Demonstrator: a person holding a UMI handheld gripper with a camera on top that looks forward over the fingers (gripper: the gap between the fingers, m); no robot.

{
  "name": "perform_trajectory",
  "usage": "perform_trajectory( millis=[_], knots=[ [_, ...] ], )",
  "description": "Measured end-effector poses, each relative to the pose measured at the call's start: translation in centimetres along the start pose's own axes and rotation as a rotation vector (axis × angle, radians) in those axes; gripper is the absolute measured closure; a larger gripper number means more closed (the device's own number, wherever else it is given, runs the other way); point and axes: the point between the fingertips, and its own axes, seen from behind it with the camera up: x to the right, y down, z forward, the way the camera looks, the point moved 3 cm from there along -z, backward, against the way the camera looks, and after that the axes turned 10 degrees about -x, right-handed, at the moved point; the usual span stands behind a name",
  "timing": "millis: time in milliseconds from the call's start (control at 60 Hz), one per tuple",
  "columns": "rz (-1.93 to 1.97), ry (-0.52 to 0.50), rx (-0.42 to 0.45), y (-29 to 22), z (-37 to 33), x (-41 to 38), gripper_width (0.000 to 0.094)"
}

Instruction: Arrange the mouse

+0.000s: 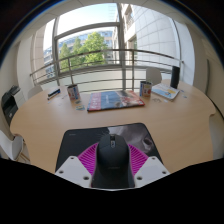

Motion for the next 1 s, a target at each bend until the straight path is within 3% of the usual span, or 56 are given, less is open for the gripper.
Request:
perform_trajectory(
  millis=[200, 233, 300, 317, 350, 433, 700, 1000],
  knots=[
    [-0.012, 0.021, -0.077, 3.2, 2.0, -0.9, 0.0382],
    [-0.02, 0.026, -0.074, 3.0, 1.6, -0.9, 0.0316],
    [-0.042, 0.036, -0.072, 2.4, 0.4, -1.2, 0.009],
    [-0.046, 0.04, -0.072, 2.3, -0.1, -1.2, 0.008],
    [-0.049, 0.048, -0.074, 2.2, -1.2, -1.3, 0.0113],
    [-0.029, 0.056, -0.075, 1.4, -5.2, -1.6, 0.0079],
    [-0.032, 0.121, -0.065, 1.8, -16.9, -1.7, 0.0093],
    [-0.045, 0.142, -0.056, 3.9, -24.1, -2.2, 0.0094]
  ],
)
